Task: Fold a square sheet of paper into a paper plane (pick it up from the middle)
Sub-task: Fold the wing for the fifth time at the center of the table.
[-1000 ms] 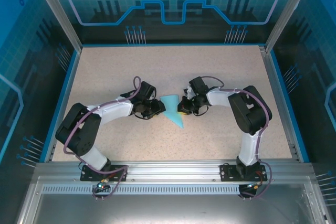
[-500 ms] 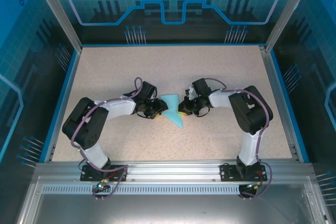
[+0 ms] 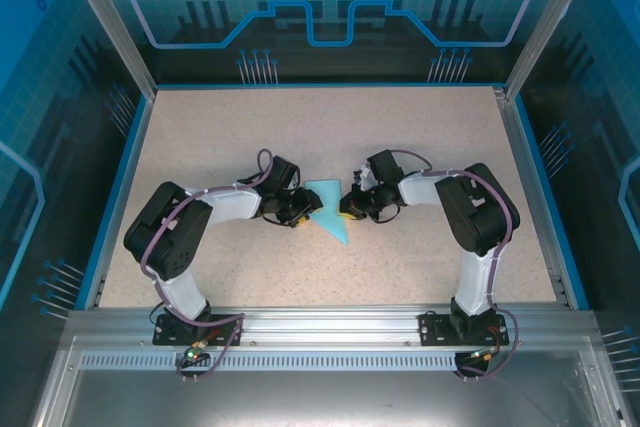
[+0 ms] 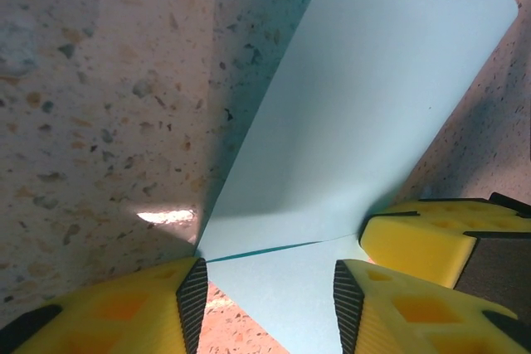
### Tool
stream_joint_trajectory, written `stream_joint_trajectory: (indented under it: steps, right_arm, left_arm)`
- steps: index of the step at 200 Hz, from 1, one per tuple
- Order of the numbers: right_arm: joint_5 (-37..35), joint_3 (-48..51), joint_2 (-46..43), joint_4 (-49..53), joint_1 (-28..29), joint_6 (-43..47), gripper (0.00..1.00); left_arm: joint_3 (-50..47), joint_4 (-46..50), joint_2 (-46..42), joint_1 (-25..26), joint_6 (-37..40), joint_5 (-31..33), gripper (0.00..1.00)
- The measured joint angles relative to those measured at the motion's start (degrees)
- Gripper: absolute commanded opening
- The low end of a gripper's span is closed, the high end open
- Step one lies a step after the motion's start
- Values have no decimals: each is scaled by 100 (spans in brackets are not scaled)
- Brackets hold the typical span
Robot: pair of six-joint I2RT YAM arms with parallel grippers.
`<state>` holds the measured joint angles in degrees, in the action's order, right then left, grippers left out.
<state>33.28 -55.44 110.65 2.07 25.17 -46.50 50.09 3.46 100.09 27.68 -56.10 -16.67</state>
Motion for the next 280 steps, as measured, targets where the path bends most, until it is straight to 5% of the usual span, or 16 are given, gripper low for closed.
stream_joint_trajectory:
  steps: [168,204,280]
  right_arm:
    - [144,114,2,-251,-46,-157,4]
    - [157,122,0,-264,-48,-151,6]
    - [153,20,-28,-76,-44,24,17]
  left_arm:
    - [-129,-435,-70,-4,-103,-42,42]
    - [-129,-634,-37,-7,-59,-83,26]
    - [-129,-986,122,-22,-46,-186,8]
